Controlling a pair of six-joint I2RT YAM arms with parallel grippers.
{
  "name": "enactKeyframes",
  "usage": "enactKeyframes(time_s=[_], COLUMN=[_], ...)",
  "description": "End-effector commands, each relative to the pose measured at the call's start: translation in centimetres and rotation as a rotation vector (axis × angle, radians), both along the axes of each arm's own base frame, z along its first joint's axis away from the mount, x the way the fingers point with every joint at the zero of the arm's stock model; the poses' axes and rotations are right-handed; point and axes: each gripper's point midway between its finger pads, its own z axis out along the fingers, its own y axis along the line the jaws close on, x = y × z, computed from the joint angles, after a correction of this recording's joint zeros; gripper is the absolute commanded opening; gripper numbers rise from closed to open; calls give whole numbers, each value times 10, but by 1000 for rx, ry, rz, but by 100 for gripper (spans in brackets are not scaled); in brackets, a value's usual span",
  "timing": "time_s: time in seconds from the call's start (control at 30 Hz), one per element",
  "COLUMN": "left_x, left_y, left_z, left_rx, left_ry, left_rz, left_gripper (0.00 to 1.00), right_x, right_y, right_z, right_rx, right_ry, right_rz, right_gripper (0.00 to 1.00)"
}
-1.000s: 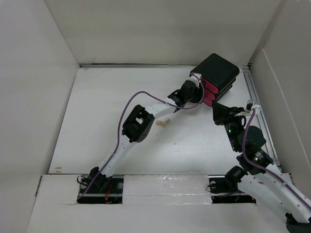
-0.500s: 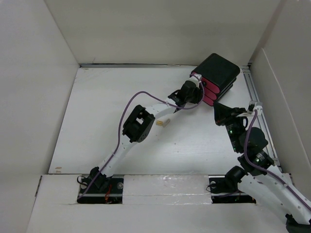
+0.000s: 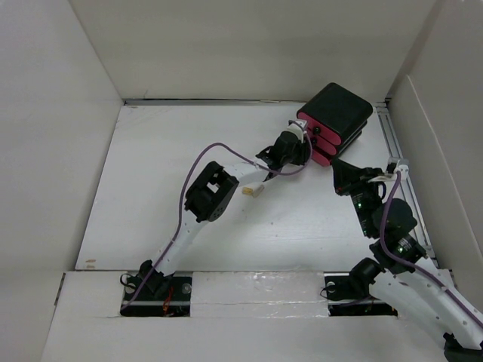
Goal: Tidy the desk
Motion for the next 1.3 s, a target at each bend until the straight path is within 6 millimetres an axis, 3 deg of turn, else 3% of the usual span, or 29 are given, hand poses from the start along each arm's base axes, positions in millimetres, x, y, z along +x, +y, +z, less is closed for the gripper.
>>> enactKeyframes(time_s=[0.0, 0.17, 0.63, 0.77, 1.0, 1.27], left_x=[-22, -41, -71, -80, -96, -112], left_y=[-8, -17, -29, -22, -1, 1], left_z=[30, 36, 34, 35, 16, 5], left_rx=[-39, -49, -73, -46, 0, 19], left_ry=[4, -2, 33, 21, 56, 70], left_rz=[-62, -93, -168, -172, -167, -191], left_gripper=[0, 0, 0, 0, 0, 0], right_x=[-3, -8, -15, -15, -10, -11], right_y=[1, -3, -6, -6, 2, 0], right_z=[10, 12, 15, 14, 10, 9], right_rx=[17, 24, 28, 25, 18, 21], right_ry=[-35, -46, -57, -55, -44, -46], right_rz=[11, 11, 22, 24, 40, 37], right_gripper=[15, 15, 15, 15, 15, 15])
